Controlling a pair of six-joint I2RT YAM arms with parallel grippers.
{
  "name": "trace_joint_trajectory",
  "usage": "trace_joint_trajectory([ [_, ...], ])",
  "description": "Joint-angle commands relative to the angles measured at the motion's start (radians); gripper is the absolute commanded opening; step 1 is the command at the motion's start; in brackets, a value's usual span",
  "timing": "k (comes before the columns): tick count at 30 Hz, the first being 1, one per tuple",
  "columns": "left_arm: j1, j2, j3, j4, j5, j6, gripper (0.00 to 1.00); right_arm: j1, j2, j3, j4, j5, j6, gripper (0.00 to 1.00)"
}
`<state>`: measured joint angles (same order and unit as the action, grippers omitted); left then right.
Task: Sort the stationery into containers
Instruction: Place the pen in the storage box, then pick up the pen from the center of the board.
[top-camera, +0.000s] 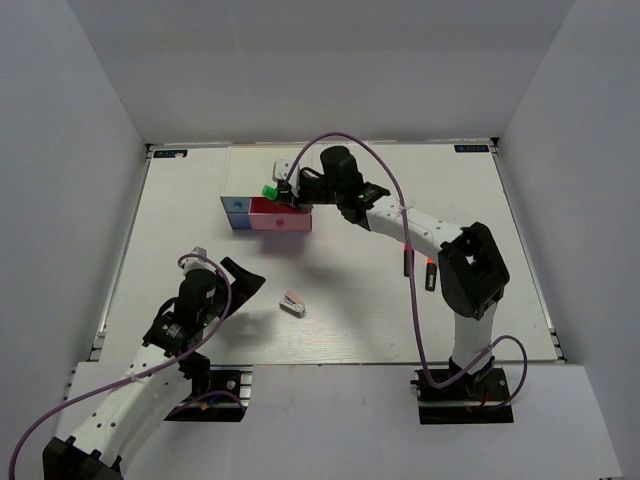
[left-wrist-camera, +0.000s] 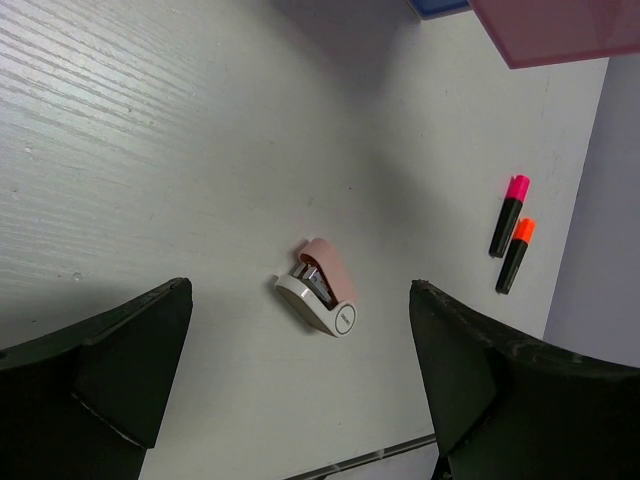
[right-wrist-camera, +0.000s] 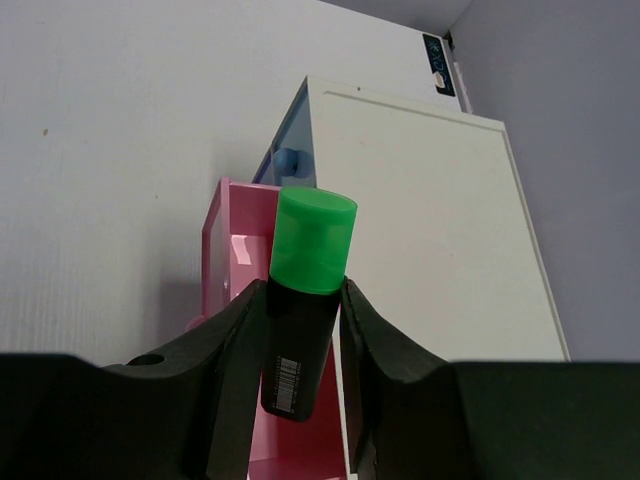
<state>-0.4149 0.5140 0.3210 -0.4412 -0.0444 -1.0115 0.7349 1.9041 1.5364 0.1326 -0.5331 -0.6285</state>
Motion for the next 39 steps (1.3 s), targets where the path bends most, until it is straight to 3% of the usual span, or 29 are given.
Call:
trace_joint_trajectory([
  [1, -0.004, -0.002, -0.003, 0.010, 0.005, -0.002, 1.00, -0.006, 0.007, -0.015, 0.030, 0.007, 0.003, 0.37],
  [5, -0.004, -0.011, -0.003, 0.010, 0.005, -0.002, 1.00, -0.008, 0.004, -0.019, 0.028, 0.021, 0.007, 0.56],
  [11, -0.004, -0.011, -0.003, 0.010, 0.005, -0.002, 1.00, -0.022, -0.043, -0.035, 0.051, 0.035, 0.056, 0.62],
  [14, -0.004, -0.002, -0.013, 0.019, 0.005, -0.002, 1.00, -0.040, -0.115, -0.067, 0.105, 0.053, 0.123, 0.57],
  [17, -0.004, -0.002, -0.013, 0.041, 0.014, -0.002, 1.00, -0.060, -0.190, -0.119, 0.145, 0.137, 0.212, 0.38],
  [18, -0.004, -0.002, -0.022, 0.054, 0.023, -0.002, 1.00, -0.074, -0.224, -0.151, 0.148, 0.207, 0.231, 0.27],
  [21, -0.004, 0.011, -0.031, 0.091, 0.035, -0.002, 1.00, -0.101, -0.280, -0.189, 0.077, 0.318, 0.361, 0.08],
  [26, 0.005, 0.044, -0.074, 0.215, 0.124, -0.062, 1.00, -0.209, -0.390, -0.301, -0.131, 0.358, 0.480, 0.01],
  [27, 0.016, 0.055, -0.104, 0.311, 0.150, -0.062, 1.00, -0.244, -0.424, -0.327, -0.172, 0.355, 0.501, 0.05],
  [28, 0.016, 0.055, -0.118, 0.367, 0.197, -0.062, 1.00, -0.261, -0.439, -0.405, -0.207, 0.352, 0.513, 0.18],
  [30, 0.016, 0.105, -0.129, 0.485, 0.244, -0.062, 1.00, -0.342, -0.502, -0.452, -0.273, 0.357, 0.533, 0.33],
  [31, -0.004, 0.139, -0.102, 0.486, 0.244, -0.032, 0.98, -0.365, -0.514, -0.510, -0.306, 0.354, 0.546, 0.45],
  [36, -0.042, 0.440, 0.172, 0.475, 0.423, 0.102, 0.84, -0.549, -0.557, -0.591, -0.427, 0.343, 0.541, 0.52],
  [39, -0.102, 0.616, 0.376, 0.400, 0.410, 0.212, 0.81, -0.647, -0.548, -0.607, -0.510, 0.306, 0.546, 0.52],
])
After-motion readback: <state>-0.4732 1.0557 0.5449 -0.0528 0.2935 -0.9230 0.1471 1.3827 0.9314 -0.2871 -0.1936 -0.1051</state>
